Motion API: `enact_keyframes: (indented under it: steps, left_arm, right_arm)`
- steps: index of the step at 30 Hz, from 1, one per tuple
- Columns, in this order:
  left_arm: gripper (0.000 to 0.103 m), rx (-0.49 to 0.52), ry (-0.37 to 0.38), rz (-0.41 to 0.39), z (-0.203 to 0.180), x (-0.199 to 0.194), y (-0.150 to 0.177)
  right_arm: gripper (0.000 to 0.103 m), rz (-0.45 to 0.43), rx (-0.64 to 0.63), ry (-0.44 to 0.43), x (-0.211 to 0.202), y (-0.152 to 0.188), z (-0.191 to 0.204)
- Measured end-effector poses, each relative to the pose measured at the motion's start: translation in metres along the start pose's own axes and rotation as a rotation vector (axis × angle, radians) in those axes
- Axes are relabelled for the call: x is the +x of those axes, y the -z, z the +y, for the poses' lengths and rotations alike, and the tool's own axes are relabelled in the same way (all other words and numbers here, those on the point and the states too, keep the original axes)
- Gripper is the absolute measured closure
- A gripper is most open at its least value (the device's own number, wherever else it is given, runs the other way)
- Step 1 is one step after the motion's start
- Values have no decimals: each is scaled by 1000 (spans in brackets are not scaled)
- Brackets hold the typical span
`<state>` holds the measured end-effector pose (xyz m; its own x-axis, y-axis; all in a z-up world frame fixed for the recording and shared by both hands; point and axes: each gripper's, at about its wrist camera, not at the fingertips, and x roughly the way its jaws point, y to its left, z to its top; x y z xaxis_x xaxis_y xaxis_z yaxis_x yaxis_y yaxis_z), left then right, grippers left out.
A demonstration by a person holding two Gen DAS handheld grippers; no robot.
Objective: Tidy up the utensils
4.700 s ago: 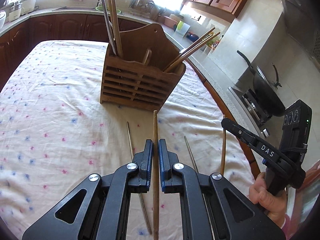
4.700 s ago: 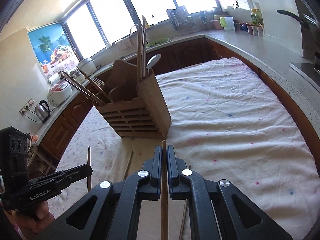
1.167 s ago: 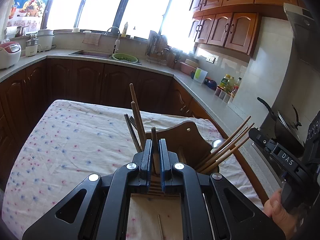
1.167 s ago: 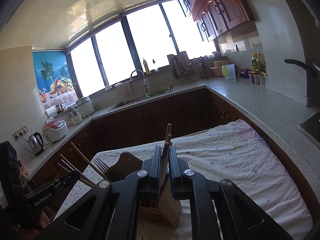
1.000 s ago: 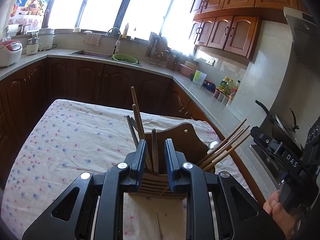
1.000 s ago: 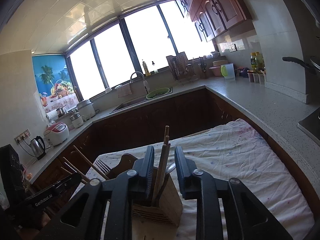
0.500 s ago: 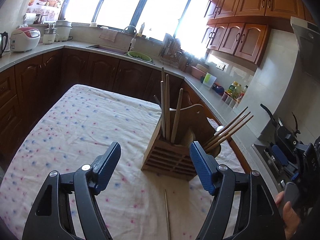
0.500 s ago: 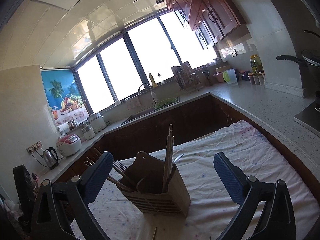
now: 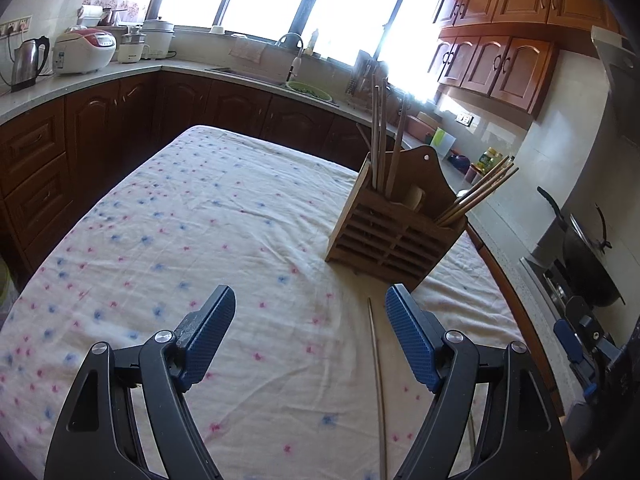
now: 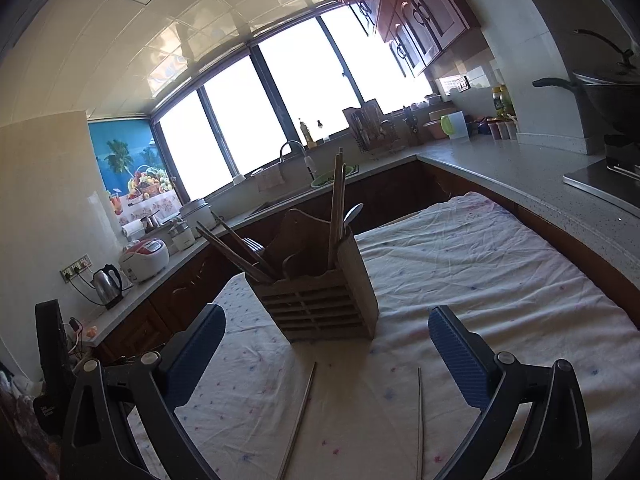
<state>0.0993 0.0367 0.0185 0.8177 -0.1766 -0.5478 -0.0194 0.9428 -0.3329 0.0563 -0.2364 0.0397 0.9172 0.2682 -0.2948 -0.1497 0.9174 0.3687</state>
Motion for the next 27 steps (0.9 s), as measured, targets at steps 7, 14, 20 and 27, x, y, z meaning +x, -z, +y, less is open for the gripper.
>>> enact_keyframes:
  steps: [7, 14, 20, 27]
  left_arm:
    - [23, 66, -35, 2, 1, -12, 26]
    - [19, 130, -69, -60, -3, -34, 36]
    - [5, 170, -82, -181, -13, -67, 34]
    - [0, 227, -110, -285, -22, -87, 49]
  right_arm:
    - [1, 59, -61, 24, -5, 30, 12]
    - [1, 61, -134, 51, -16, 39, 21]
    - [0, -23, -194, 67, -43, 31, 31]
    - [0, -208, -327, 101, -81, 31, 52]
